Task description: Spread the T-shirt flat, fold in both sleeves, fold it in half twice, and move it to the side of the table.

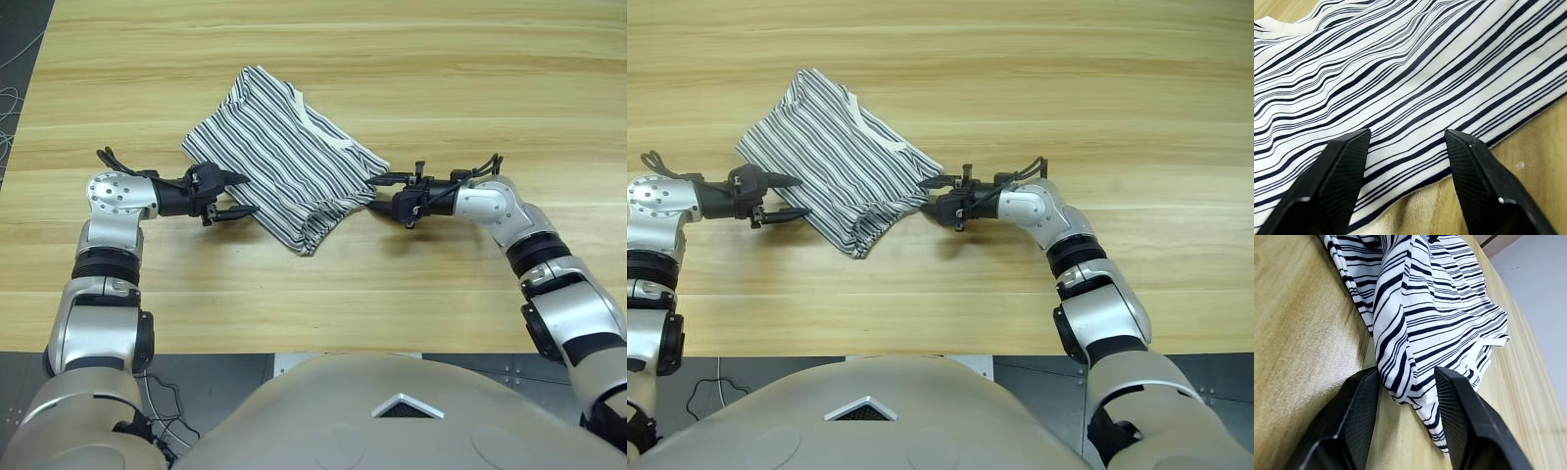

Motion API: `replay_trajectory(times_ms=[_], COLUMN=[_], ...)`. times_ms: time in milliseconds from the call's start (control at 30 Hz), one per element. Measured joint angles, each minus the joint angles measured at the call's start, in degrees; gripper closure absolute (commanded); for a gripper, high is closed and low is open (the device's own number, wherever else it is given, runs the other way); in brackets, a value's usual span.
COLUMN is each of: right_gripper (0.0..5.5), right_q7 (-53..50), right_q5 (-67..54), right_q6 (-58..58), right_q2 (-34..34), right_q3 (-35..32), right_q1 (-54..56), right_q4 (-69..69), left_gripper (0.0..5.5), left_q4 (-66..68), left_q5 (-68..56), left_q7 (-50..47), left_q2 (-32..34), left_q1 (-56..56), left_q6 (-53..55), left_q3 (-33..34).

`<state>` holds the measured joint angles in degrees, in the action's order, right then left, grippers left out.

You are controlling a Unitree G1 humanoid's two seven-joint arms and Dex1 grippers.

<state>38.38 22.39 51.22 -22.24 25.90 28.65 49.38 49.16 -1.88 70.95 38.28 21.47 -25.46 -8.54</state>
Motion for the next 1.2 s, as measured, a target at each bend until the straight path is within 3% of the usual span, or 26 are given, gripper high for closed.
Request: replay_trajectory(times_ms=[300, 900, 1200], right_gripper=[5.39, 5.39, 5.39], right_q7=[-0.6, 6.01, -7.6], right_q5=[0.97, -5.73, 4.24], right_q6=[-0.6, -5.34, -8.04], right_q2=[0.16, -0.56, -0.39], right_q3=[0.75, -1.89, 0.06], right_q1=[0.31, 2.58, 6.4], right_q4=[0.82, -0.05, 4.28], left_gripper=[2.69, 2.69, 2.69], left_q4=[0.17, 1.23, 1.54], left_q5=[0.01, 0.21, 0.3], left_q7=[-0.33, -1.29, -1.5], left_q2=[-0.36, -0.87, -1.36], left_q1=[0.0, 0.01, 0.24], left_q6=[-0.42, -1.73, -2.02], left_q3=[0.24, 0.49, 0.48])
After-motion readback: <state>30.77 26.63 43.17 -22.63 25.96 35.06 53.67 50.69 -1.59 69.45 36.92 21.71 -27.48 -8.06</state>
